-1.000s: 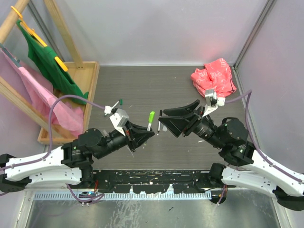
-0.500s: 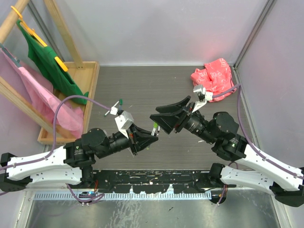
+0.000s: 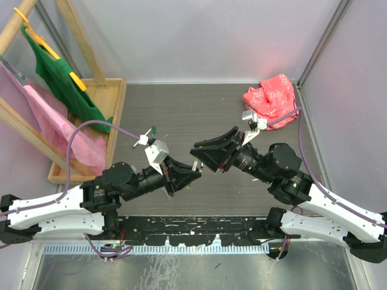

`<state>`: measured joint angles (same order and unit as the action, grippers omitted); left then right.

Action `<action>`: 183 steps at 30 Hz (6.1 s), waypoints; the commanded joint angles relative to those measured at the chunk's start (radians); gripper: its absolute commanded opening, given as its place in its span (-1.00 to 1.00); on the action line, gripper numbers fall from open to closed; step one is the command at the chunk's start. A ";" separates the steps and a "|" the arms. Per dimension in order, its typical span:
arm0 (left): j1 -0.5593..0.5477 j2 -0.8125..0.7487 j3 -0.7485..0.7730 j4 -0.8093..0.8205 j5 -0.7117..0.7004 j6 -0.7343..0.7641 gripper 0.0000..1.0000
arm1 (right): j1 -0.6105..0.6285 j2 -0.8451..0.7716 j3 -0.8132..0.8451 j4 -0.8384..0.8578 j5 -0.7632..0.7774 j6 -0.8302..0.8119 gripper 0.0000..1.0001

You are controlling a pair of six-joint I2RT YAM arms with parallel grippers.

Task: Insert the pens into the pen caps
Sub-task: Press the pen cap onto the pen, then place the pen at the center of the board.

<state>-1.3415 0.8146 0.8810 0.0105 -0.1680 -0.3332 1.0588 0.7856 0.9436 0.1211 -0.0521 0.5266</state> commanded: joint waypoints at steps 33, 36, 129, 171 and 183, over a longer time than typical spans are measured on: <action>0.004 0.095 0.360 0.061 -0.094 0.147 -1.00 | 0.292 0.068 -0.230 0.023 0.169 0.021 -0.99; 0.003 0.092 0.382 0.071 -0.082 0.155 -1.00 | 0.343 0.080 -0.263 0.030 0.212 0.033 -0.99; 0.421 0.305 0.039 -0.330 0.102 -0.294 -1.00 | 0.393 -0.098 -0.084 -0.679 0.941 0.137 0.37; 0.571 1.005 0.304 -0.189 0.161 -0.257 -1.00 | 0.378 -0.071 -0.180 -0.742 0.817 0.245 0.99; 0.603 1.090 0.366 -0.205 0.154 -0.274 -0.96 | 0.379 -0.075 -0.192 -0.747 0.810 0.240 0.99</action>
<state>-0.7544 1.8912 1.1984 -0.2249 -0.0113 -0.5949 1.4376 0.7139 0.7513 -0.6331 0.7444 0.7593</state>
